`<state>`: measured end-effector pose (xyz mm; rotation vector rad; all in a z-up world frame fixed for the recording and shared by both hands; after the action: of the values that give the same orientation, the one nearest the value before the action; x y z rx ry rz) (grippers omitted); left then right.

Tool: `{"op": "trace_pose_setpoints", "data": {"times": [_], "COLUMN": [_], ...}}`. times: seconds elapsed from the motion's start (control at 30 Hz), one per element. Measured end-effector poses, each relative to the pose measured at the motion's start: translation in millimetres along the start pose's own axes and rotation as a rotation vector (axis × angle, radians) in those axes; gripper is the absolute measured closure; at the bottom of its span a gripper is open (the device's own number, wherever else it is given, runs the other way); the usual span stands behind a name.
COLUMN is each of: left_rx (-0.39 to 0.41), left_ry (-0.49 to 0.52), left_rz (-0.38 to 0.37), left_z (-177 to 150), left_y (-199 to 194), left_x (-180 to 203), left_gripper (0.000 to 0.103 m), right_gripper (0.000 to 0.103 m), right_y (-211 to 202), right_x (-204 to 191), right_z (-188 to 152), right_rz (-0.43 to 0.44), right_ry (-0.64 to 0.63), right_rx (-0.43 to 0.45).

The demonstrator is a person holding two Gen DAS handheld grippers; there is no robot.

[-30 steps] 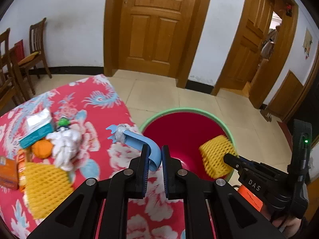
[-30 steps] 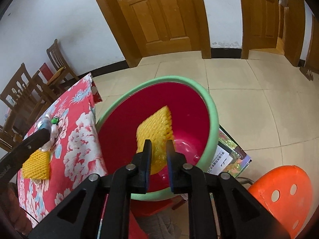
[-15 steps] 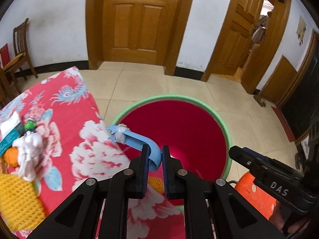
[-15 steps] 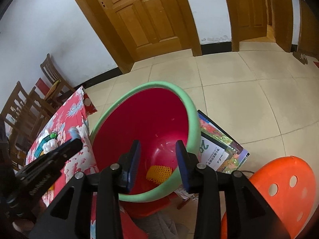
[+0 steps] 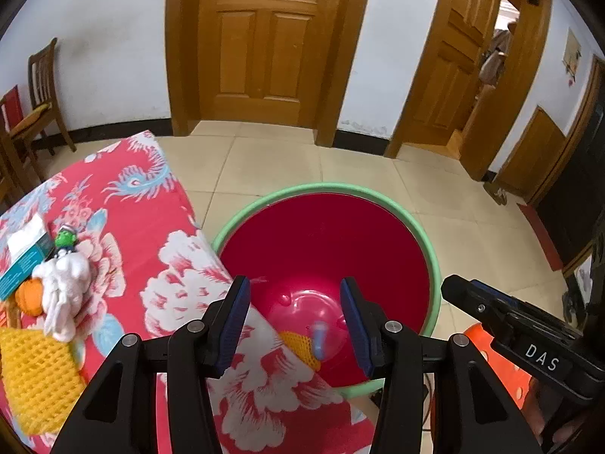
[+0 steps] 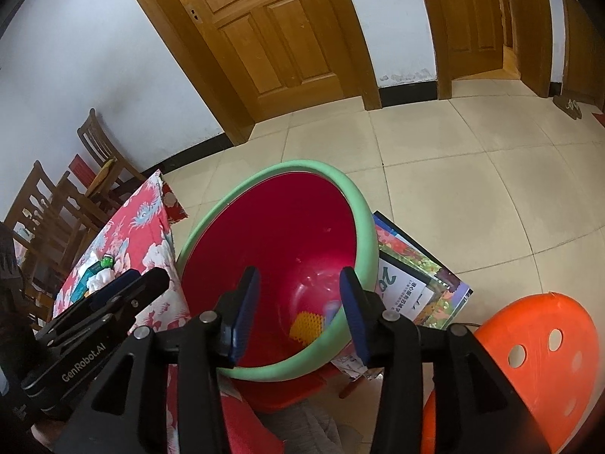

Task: Collect trash
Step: 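Move both grippers back over the table toward the remaining trash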

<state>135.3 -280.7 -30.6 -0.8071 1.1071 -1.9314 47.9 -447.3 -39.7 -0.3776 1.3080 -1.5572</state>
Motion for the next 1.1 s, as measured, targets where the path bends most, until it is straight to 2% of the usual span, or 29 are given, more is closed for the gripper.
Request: {"op": "trace_pose_setpoints", "data": {"times": [0.17, 0.3, 0.47, 0.83, 1.1], "left_rx": [0.008, 0.018, 0.039, 0.079, 0.105], "left_ry": [-0.039, -0.079, -0.126, -0.247, -0.335], "left_rz": [0.019, 0.036, 0.065, 0.139, 0.194], "left_z": [-5.8, -12.4, -24.0, -52.5, -72.4], "left_y": [-11.0, -23.2, -40.6, -80.9, -106.4], "left_x": [-9.9, -21.8, -40.4, -93.1, -138.4], "left_gripper": [0.047, 0.044, 0.041, 0.041, 0.041], "right_gripper": [0.055, 0.044, 0.039, 0.033, 0.024], "right_y": [-4.4, -8.3, -10.9, -10.1, -10.8], "right_x": [-5.9, -15.0, -27.8, -69.3, -105.4], "right_z": [-3.8, -9.2, -15.4, -32.7, -45.6], "right_rz": [0.009, 0.021, 0.035, 0.067, 0.089], "right_ry": [-0.009, -0.024, -0.042, -0.12, -0.175], "right_rx": [0.003, 0.008, 0.007, -0.015, -0.025]}}
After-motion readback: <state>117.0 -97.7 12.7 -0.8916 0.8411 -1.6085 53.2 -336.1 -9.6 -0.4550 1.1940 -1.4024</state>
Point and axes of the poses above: each gripper's, at about its wrist camera, not at the fingertips, and y roughly the way its jaws point, x to its right, z to its top, the point moved 1 cm from there along y, roughly the way its jaws point, and after that the axes turned 15 degrees about -x, right-handed, at the moved point
